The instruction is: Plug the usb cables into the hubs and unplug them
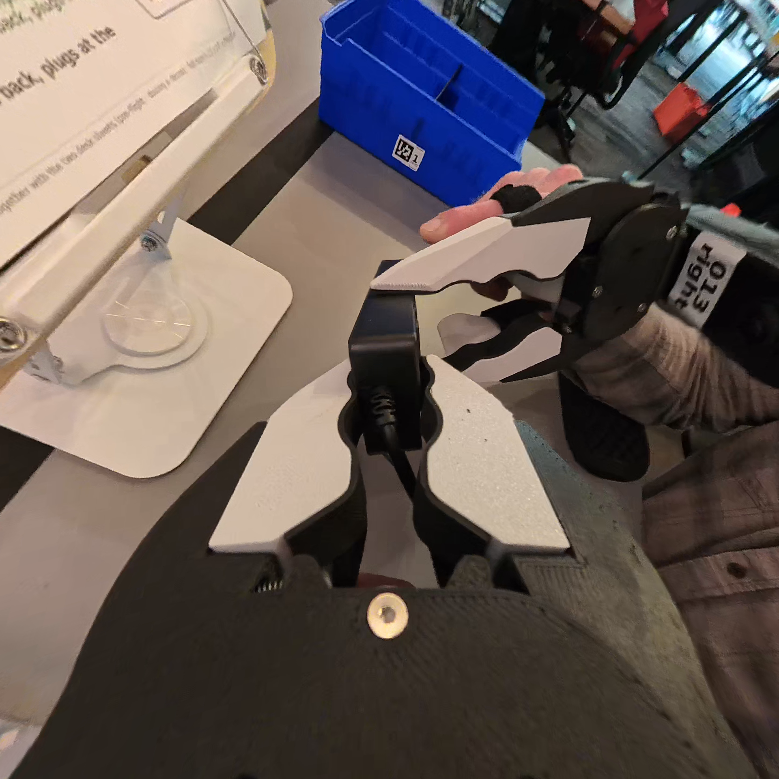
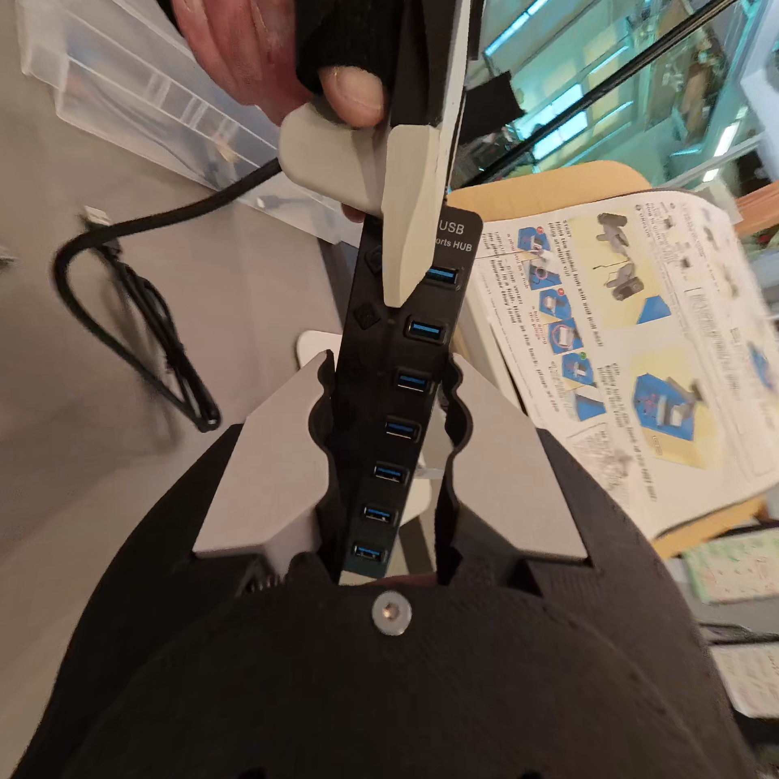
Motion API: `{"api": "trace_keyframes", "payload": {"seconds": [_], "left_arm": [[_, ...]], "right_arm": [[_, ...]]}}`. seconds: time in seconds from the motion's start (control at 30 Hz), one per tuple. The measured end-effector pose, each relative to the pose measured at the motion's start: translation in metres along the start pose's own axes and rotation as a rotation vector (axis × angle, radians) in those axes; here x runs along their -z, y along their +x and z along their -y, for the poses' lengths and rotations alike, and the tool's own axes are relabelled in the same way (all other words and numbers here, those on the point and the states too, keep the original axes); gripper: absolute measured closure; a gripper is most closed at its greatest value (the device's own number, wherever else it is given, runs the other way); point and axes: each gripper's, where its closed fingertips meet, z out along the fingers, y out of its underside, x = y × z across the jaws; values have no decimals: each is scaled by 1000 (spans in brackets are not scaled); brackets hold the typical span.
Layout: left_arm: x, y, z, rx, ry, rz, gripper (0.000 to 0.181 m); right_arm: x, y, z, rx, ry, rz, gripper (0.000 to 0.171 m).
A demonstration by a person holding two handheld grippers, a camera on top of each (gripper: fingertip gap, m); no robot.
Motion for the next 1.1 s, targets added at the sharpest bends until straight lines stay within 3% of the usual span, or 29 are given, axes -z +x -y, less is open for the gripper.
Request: {"api": "trace_keyframes", "payload": {"seconds": [0.1,0.17,0.23,0.43,0.67,0.9,1.1], "left_arm": [[1,3,0,-92,-47,41,157],[3,3,-1,-127,-91,59,157],[5,8,-1,-210,-129,58,157],[4,35,-3,-529,-320,26,157],[-3,77,-9,-797,-596,-87,157],[-11,129,-2,-971,-721,-253,157],[-12,147,-3,-1047,-838,-335,157]], "right_arm": [[6,0,2,-37,29,43,118],[11,-3,-2,-79,26,98,105],[25,-3,3,-155,97,167,122],[70,-3,2,-447,229,436,121],[95,-30,9,-654,367,772,98],[111,-59,51,-706,632,1092,92],[138,-84,79,-613,779,1323,105]]}}
